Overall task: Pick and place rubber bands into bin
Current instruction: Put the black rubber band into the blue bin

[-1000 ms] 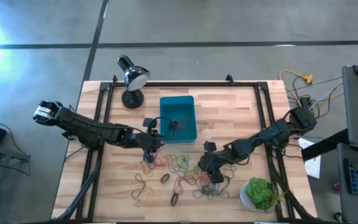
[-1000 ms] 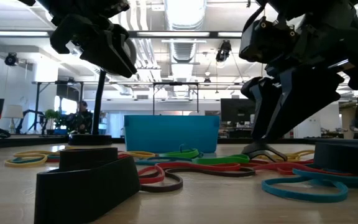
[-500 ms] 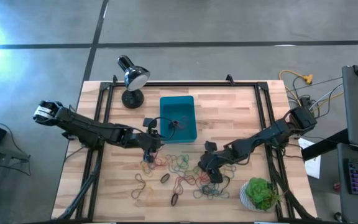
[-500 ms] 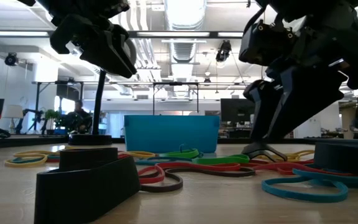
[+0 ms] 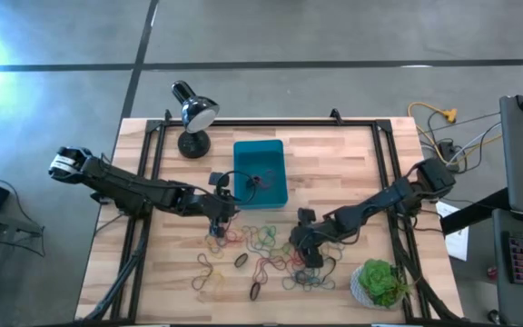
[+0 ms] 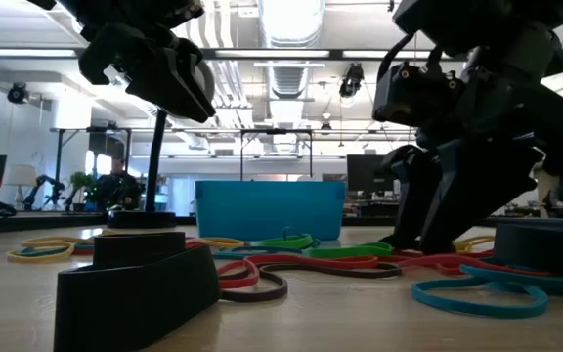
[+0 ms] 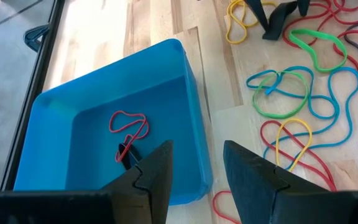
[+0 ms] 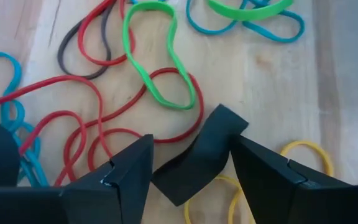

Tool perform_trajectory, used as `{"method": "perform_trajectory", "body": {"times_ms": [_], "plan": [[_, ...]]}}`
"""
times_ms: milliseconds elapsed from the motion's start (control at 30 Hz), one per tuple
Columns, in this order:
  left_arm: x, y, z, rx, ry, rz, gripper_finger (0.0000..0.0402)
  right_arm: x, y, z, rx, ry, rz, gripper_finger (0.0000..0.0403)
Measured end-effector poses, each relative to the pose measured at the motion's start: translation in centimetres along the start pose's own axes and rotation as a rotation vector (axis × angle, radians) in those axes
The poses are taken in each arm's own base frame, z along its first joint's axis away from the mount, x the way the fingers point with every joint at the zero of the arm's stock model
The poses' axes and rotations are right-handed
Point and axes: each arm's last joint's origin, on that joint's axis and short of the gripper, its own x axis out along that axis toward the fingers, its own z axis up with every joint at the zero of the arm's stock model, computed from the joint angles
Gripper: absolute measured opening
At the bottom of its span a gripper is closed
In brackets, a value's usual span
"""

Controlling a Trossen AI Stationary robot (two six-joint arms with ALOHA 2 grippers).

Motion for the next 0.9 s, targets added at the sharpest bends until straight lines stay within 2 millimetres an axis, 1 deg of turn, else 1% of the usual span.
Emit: {"method": "perform_trajectory", "body": {"times_ms": [100, 200, 267, 500, 533, 700, 900], "plan": [[0.0, 0.0, 0.0, 0.000, 0.000, 0.000, 0.0128, -0.1, 0.0, 0.0, -0.007, -0.002, -0.008, 0.0190], [0.0, 0.0, 0.0, 0.000, -0.001, 0.000, 0.0128, -0.1, -0.1, -0.2, -0.019, 0.016, -0.028, 0.0161], [0.0, 0.0, 0.0, 0.000, -0.001, 0.001, 0.0128, -0.2, -0.2, -0.2, -0.027, 0.024, -0.034, 0.0136], [0.0, 0.0, 0.0, -0.001, -0.003, 0.001, 0.0128, -0.4, -0.1, 0.2, -0.083, 0.020, -0.035, 0.0026], [0.0, 0.0, 0.0, -0.001, -0.004, 0.001, 0.0128, -0.5, -0.1, 0.2, -0.089, 0.017, -0.035, 0.0017], [0.0, 0.0, 0.0, -0.001, -0.004, 0.001, 0.0128, -1.1, 0.0, 0.8, -0.095, 0.008, -0.032, 0.0013], [0.0, 0.0, 0.0, -0.001, -0.003, 0.001, 0.0128, -2.4, 0.3, 2.3, -0.128, -0.025, -0.026, 0.0012]]}}
